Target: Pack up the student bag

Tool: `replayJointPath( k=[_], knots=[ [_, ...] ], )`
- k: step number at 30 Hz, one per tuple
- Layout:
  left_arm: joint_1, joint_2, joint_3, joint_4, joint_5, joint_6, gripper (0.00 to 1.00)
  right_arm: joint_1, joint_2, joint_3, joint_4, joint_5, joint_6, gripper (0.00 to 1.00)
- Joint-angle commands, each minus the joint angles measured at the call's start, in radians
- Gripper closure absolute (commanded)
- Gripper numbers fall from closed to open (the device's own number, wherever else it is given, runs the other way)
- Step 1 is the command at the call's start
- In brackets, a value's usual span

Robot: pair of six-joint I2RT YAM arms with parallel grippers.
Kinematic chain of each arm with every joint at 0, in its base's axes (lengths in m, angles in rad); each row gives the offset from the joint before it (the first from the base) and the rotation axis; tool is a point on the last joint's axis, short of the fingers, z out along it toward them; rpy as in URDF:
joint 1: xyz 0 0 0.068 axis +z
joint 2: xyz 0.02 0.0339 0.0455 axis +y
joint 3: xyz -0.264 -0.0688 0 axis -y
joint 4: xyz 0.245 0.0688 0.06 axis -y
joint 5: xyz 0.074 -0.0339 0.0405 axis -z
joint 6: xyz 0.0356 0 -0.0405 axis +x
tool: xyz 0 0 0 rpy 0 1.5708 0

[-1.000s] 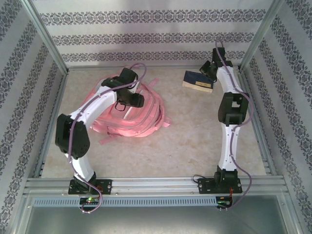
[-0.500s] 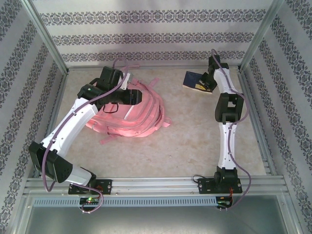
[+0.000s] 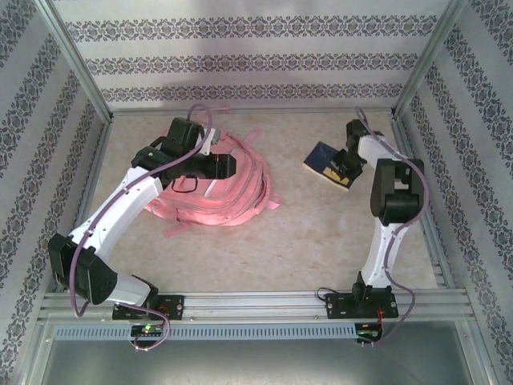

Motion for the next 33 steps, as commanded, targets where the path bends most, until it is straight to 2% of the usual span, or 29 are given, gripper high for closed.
replayJointPath(
  k=[1,6,8,10,11,14,16,19,23,28,33],
  knots=[
    [-0.035,-0.004,-0.013,0.061,0.035,-0.049,0.32,0.034,-0.122,-0.223,0.105,-0.05,0.148,1.0],
    [-0.111,0.062,-0.038,0.145,0.045,-0.141,0.32,0.196,-0.336,-0.464,0.179,-0.03,0.243,1.0],
    [-0.144,0.115,-0.041,0.184,0.059,-0.183,0.32,0.272,-0.42,-0.509,0.183,-0.031,0.237,1.0],
    [-0.181,0.171,-0.031,0.203,0.045,-0.2,0.32,0.313,-0.515,-0.522,0.132,0.023,0.205,1.0],
    [-0.203,0.207,-0.02,0.207,0.04,-0.206,0.32,0.318,-0.572,-0.53,0.11,0.053,0.179,0.94],
    [-0.241,0.323,0.027,0.233,0.052,-0.238,0.31,0.274,-0.706,-0.539,0.086,0.135,0.058,0.63],
    [-0.25,0.408,0.069,0.258,0.079,-0.27,0.31,0.217,-0.735,-0.536,0.095,0.148,-0.019,0.53],
    [-0.27,0.543,0.173,0.286,0.121,-0.295,0.31,0.117,-0.689,-0.518,0.138,0.129,-0.11,0.41],
    [-0.298,0.715,0.362,0.246,0.129,-0.29,0.31,0.041,-0.533,-0.441,0.186,0.102,-0.221,0.36],
    [-0.309,0.852,0.515,0.224,0.104,-0.309,0.31,0.02,-0.353,-0.383,0.215,0.078,-0.262,0.35],
    [-0.309,0.951,0.627,0.159,0.081,-0.313,0.31,0.011,-0.28,-0.386,0.273,-0.01,-0.262,0.35]
  ],
)
